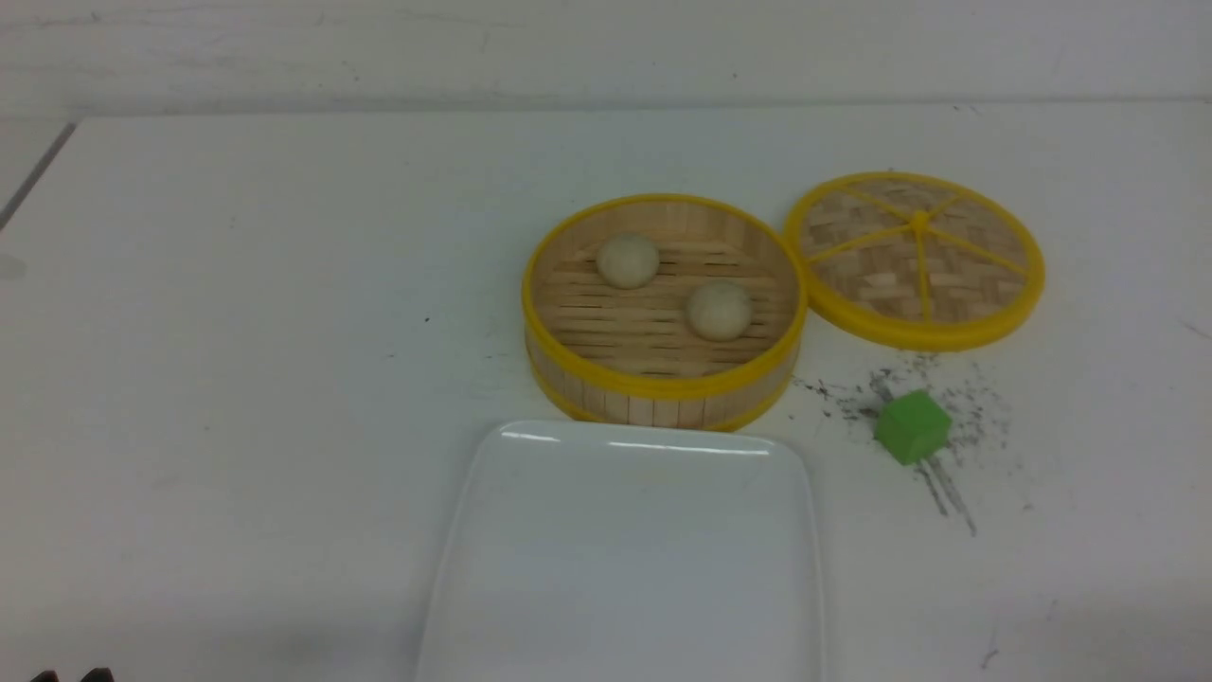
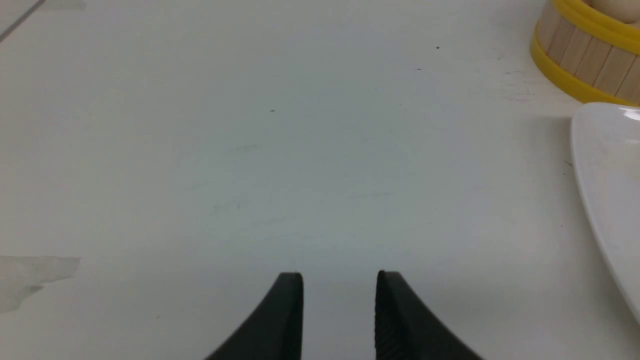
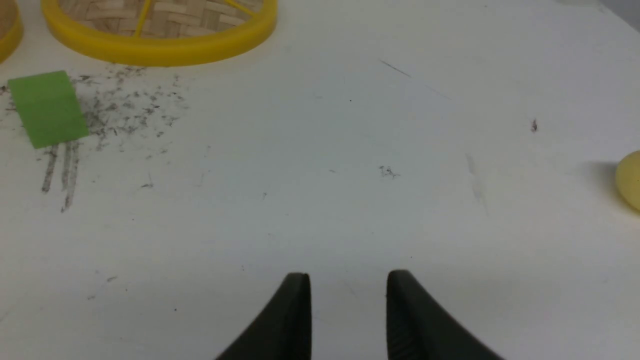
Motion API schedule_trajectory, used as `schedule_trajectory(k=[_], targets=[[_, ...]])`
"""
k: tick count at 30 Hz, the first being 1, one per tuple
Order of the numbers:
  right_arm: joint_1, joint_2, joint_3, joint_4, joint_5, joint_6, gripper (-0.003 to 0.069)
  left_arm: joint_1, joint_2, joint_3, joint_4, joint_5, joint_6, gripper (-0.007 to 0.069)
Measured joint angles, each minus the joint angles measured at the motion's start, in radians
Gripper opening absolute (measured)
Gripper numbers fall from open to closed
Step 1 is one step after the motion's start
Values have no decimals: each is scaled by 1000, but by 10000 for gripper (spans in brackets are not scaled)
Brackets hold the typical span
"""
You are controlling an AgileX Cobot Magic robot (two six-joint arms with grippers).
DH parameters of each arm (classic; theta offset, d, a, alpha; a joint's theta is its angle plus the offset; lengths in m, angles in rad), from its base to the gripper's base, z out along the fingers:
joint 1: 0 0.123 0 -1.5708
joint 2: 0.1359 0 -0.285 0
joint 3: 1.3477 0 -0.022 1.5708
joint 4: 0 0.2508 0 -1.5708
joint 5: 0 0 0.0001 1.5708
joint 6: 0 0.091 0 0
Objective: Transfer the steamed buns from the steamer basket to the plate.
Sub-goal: Use the right arm to grab the steamed stuffed bun that is closest to it
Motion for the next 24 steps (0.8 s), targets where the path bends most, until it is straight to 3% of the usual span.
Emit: schedule_trajectory(k=[14, 24], targets=[[0, 0, 0, 5, -10, -4, 240, 0, 0, 0, 0, 0, 0, 241], [0, 0, -162, 160, -72, 28, 240, 0, 0, 0, 0, 0, 0, 241]])
